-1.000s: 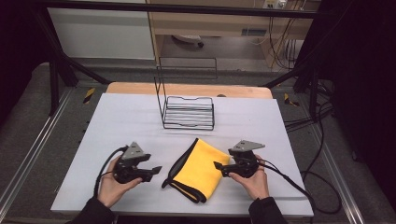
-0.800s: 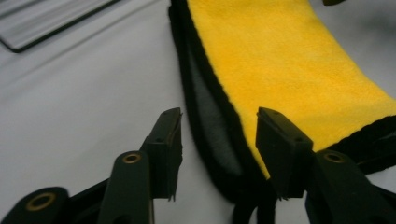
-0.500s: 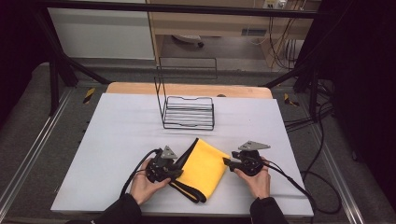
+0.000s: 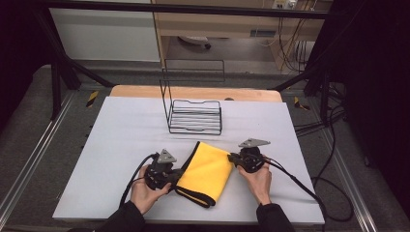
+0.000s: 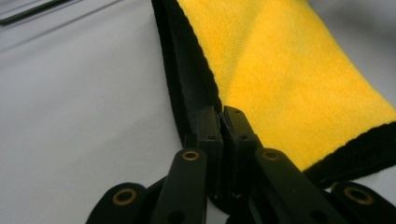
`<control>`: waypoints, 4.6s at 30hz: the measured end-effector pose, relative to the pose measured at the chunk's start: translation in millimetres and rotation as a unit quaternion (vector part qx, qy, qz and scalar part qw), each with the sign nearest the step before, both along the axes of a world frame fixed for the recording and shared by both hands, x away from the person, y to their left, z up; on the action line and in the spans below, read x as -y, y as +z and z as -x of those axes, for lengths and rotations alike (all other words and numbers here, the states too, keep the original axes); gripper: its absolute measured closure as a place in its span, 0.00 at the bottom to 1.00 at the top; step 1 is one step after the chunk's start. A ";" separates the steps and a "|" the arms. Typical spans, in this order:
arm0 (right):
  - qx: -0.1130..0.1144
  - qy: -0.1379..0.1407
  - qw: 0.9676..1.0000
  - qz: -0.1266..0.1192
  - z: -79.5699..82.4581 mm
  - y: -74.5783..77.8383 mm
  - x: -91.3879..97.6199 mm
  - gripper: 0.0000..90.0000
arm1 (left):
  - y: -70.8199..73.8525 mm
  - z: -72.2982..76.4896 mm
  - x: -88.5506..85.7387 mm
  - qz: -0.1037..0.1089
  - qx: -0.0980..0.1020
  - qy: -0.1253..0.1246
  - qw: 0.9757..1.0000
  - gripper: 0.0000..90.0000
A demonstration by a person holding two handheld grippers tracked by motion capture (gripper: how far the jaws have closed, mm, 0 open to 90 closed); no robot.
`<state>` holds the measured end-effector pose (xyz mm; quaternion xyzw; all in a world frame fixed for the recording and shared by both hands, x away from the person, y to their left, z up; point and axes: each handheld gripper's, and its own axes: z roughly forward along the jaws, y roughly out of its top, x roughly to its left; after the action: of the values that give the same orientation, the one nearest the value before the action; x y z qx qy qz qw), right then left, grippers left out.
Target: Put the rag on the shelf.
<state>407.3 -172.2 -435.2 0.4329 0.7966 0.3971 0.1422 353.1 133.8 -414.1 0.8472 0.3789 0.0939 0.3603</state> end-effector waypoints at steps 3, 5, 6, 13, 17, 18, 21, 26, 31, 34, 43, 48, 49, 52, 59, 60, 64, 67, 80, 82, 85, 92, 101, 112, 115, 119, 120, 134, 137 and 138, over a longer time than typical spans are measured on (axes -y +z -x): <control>0.000 0.001 1.000 0.015 -10.1 -3.6 -7.7 0.91 | -5.7 -1.6 -2.3 -0.020 0.006 0.010 1.000 0.80; 0.001 0.000 1.000 0.025 -13.0 -8.0 -9.4 0.83 | -12.9 -6.8 -4.0 -0.031 0.006 0.014 0.999 0.68; 0.001 0.000 1.000 0.025 -13.0 -8.0 -9.4 0.83 | -16.0 -9.4 -5.5 -0.026 -0.001 0.011 1.000 0.68; 0.018 -0.014 0.999 0.026 0.8 2.8 -4.9 0.53 | -26.6 -12.3 -2.5 -0.008 -0.029 -0.014 0.999 0.52; -0.014 -0.028 0.999 0.029 -6.7 -13.0 -11.6 0.62 | -26.7 -10.5 0.7 -0.005 -0.036 -0.018 0.999 0.64; -0.023 -0.026 0.999 0.016 -8.2 -14.3 -12.2 0.67 | -27.3 -10.2 0.9 0.001 -0.042 -0.018 0.999 0.68; -0.035 -0.023 0.999 -0.004 -11.2 -14.8 -13.1 0.84 | -28.8 -9.9 0.6 0.017 -0.061 -0.012 0.998 0.76; -0.028 -0.006 0.999 -0.022 -18.0 -13.9 -13.0 0.92 | -26.7 -3.9 3.9 0.013 -0.057 -0.004 0.998 0.84; 0.000 0.035 0.999 -0.027 -30.0 -9.4 -20.7 0.93 | -24.7 8.0 5.4 0.011 -0.044 0.015 0.999 0.84; 0.017 0.066 0.998 -0.016 -45.7 -7.2 -36.9 0.92 | -26.2 14.4 6.1 0.014 -0.032 0.032 0.999 0.81; 0.031 0.062 0.998 -0.013 -39.2 -2.8 -31.7 0.75 | -19.0 10.8 -0.7 0.011 -0.012 0.015 1.000 0.66; 0.038 0.048 0.997 -0.038 -23.0 15.1 -10.9 0.48 | -4.4 -2.3 -11.0 0.027 0.013 0.014 0.999 0.50; 0.039 0.046 0.997 -0.039 -19.6 17.0 -6.5 0.42 | -2.3 -6.7 -12.7 0.030 0.016 0.012 0.999 0.46; 0.037 0.035 0.998 -0.041 -8.2 19.1 5.9 0.29 | 1.6 -21.3 -16.6 0.036 0.015 0.011 0.999 0.32; 0.026 0.026 0.997 -0.061 9.7 11.3 27.8 0.12 | 2.8 -56.0 -18.7 0.022 0.022 0.030 0.999 0.16; 0.025 0.026 0.998 -0.060 11.2 10.1 29.9 0.12 | 2.5 -60.8 -17.9 0.019 0.025 0.033 0.999 0.16; 0.017 0.019 0.998 -0.056 16.9 3.9 37.0 0.07 | 1.6 -79.5 -15.5 0.026 0.021 0.049 0.998 0.24; 0.013 0.016 0.998 -0.054 18.0 2.8 37.7 0.07 | -1.5 -93.2 -9.9 0.024 0.015 0.059 0.998 0.26; 0.013 0.018 0.998 -0.061 18.5 3.3 37.0 0.07 | -25.9 -120.2 10.4 0.000 -0.014 0.069 0.998 0.48; 0.012 0.020 0.998 -0.063 18.2 3.4 36.9 0.07 | -26.9 -120.5 11.8 0.008 -0.016 0.065 0.998 0.52; 0.012 0.019 0.998 -0.066 17.4 3.3 36.3 0.07 | -29.4 -119.9 15.6 0.005 -0.012 0.057 0.998 0.58; 0.008 0.022 0.997 -0.068 15.3 5.3 30.8 0.07 | -30.0 -121.5 16.4 0.011 -0.024 0.061 0.998 0.60; 0.014 0.021 0.997 -0.080 11.4 6.9 27.6 0.06 | -28.2 -118.0 21.6 0.010 -0.029 0.045 0.999 0.80; 0.021 0.002 0.998 -0.052 -10.8 16.3 2.6 0.03 | -27.5 -116.3 26.3 -0.009 -0.019 0.041 0.999 0.85; 0.022 0.005 0.998 -0.050 -20.3 14.4 -8.2 0.10 | -28.3 -117.3 24.6 -0.002 -0.023 0.039 0.999 0.85; 0.002 -0.005 0.999 -0.051 -35.1 7.7 -19.4 0.21 | -28.3 -116.7 25.5 -0.006 -0.018 0.038 0.999 0.85; -0.002 -0.010 0.999 -0.044 -38.4 5.7 -21.2 0.26 | -28.2 -116.5 25.6 -0.009 -0.015 0.035 0.999 0.85; -0.047 -0.001 0.999 -0.020 -52.0 -15.0 -26.8 0.74 | -28.6 -114.6 26.2 -0.019 0.003 0.021 1.000 0.85; -0.060 -0.004 0.998 -0.029 -53.1 -16.2 -27.7 0.79 | -28.6 -114.3 26.4 -0.020 0.004 0.022 1.000 0.85; -0.065 -0.005 0.997 -0.031 -53.2 -16.2 -27.9 0.81 | -28.6 -114.2 26.4 -0.020 0.005 0.021 1.000 0.85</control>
<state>460.5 -144.2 -451.4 0.4659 0.7894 0.3921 0.0780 467.3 107.4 -442.7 0.8456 0.3932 0.1131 0.3429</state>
